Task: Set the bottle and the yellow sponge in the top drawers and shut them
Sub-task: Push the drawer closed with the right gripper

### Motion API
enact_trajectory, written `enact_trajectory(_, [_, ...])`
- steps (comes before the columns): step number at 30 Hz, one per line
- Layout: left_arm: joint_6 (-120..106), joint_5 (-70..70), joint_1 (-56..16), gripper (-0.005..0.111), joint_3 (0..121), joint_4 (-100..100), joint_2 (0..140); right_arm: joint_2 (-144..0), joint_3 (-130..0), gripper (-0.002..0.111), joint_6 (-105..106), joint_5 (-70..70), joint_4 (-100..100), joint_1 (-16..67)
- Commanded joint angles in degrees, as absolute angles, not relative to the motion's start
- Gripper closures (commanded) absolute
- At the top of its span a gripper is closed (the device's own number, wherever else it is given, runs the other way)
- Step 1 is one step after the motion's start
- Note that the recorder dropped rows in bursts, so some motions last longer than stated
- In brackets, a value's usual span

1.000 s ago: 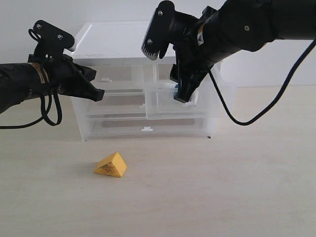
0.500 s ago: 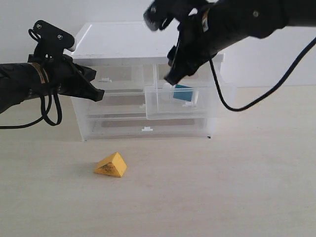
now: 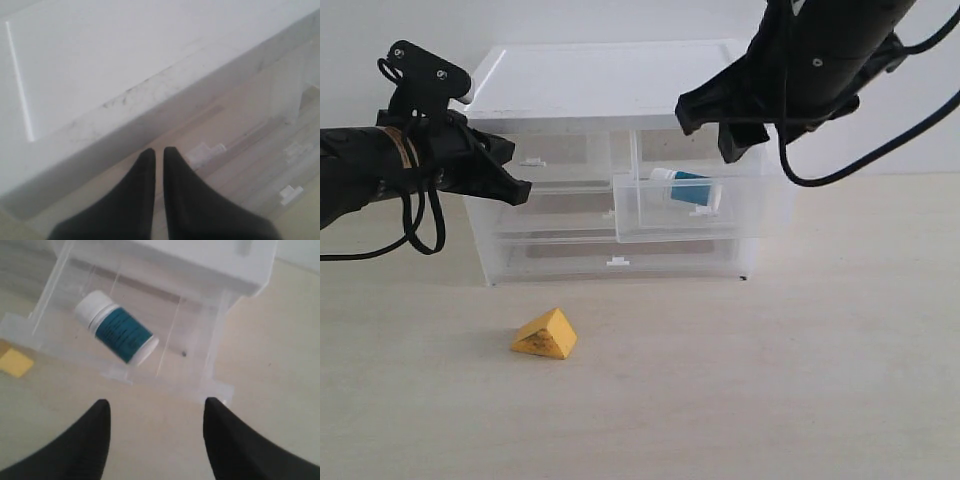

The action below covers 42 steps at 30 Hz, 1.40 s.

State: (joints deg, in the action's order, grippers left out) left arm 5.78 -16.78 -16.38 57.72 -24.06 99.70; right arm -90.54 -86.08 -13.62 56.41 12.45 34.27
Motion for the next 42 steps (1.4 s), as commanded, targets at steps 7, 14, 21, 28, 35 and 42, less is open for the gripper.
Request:
enact_trajectory(7, [5.58,-16.84,-16.25,0.103,58.08,-23.51,99.05,-89.83,-78.56,0.058,-13.32,51.95,5.04,37.33])
enact_trajectory(14, [5.58,-16.84,-16.25,0.103,58.08,-23.51,99.05,-89.83,-71.57,0.058,-15.01,42.06,5.89,37.22])
enact_trajectory(21, [5.58,-16.84,-16.25,0.103,58.08,-23.51,99.05,-91.09,-70.59,0.058,-18.90,38.57,10.70,37.22])
enact_trajectory(28, [5.58,-16.84,-16.25,0.103,58.08,-23.51,99.05,-94.97,-70.59,0.058,-26.00,37.29,17.46,37.22])
enact_trajectory(35, [5.58,-16.84,-16.25,0.103,58.08,-23.51,99.05,-96.70,-70.81,0.058,-26.95,32.10,17.54,37.22])
enact_trajectory(42, [5.58,-16.84,-16.25,0.103,58.08,-23.51,99.05,-98.14,-70.94,0.058,-33.32,28.32,23.84,37.13])
